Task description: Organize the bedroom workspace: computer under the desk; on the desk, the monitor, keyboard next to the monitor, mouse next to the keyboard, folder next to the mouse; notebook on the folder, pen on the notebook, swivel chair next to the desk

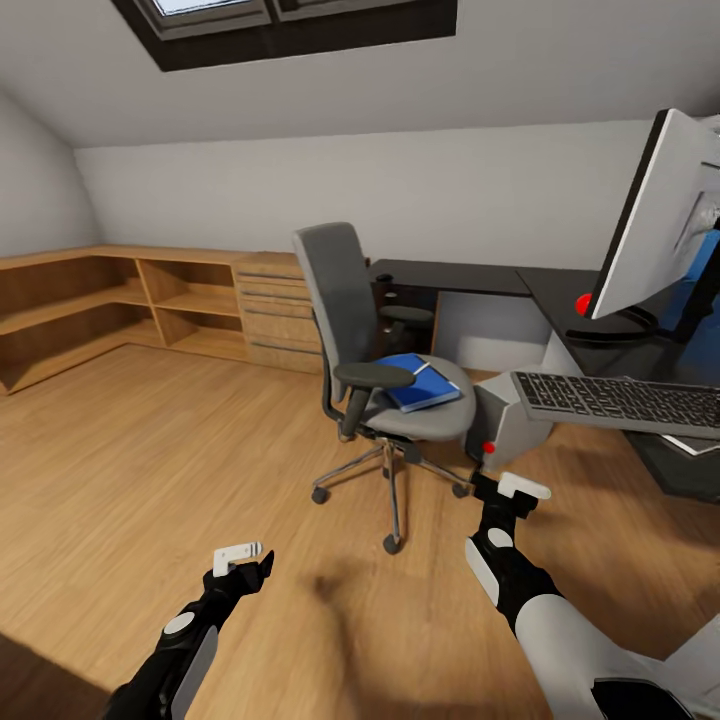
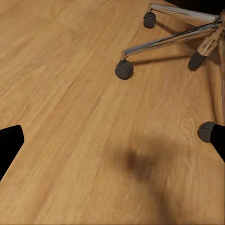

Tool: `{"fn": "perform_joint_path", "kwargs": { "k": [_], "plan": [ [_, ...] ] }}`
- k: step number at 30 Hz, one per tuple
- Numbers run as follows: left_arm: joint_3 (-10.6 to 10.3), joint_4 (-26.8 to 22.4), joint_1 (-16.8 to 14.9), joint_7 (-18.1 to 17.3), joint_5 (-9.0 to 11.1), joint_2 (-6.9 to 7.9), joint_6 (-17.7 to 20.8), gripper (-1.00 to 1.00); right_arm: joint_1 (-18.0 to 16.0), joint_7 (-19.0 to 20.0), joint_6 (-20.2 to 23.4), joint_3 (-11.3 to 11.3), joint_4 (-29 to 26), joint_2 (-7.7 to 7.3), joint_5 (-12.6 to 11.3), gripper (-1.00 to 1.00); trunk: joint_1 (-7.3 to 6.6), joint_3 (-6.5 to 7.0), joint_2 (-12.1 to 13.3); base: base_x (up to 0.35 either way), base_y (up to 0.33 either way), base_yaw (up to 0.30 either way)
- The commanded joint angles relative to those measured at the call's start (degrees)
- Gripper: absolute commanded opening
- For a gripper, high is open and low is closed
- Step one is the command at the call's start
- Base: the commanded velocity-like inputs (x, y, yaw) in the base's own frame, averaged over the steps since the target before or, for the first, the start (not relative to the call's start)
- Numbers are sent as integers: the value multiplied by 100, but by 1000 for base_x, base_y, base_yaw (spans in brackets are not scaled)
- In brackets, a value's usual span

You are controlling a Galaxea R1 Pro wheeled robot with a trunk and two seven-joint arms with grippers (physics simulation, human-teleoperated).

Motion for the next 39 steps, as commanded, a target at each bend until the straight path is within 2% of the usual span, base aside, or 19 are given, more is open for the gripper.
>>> {"fn": "perform_joint_path", "kwargs": {
  "k": [1, 28, 39],
  "plan": [
    [23, -3, -1, -45, 61, -4, 21, 100, -4, 21, -40, -17, 6, 5, -35, 100, -1, -5, -2, 0, 0, -86],
    [26, -2, -1, -25, 66, -14, 39, 100, -4, 21, -40, -17, 8, 5, -35, 100, -1, -5, -2, 0, 45, -10],
    [36, -3, -1, -27, 67, -19, 47, 100, -4, 21, -40, -17, 7, 5, -35, 100, 27, -249, -17, 0, 1, 0]
  ]
}}
